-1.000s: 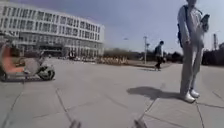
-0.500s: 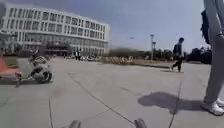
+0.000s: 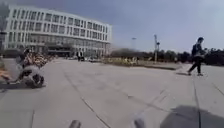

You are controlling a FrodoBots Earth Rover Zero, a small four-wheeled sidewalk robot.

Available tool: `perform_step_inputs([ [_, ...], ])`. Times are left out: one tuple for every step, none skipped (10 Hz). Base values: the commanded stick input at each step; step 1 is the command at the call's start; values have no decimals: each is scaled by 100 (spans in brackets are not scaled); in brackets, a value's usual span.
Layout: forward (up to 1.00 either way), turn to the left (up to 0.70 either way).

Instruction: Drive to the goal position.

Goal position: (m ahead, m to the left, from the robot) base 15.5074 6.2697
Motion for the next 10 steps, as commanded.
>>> perform_step_inputs([
  [85, 10],
  [85, 13],
  [85, 15],
  [85, 15],
  [85, 15],
  [85, 15],
  [85, 15],
  [85, 15],
  [85, 15],
  [85, 15],
])
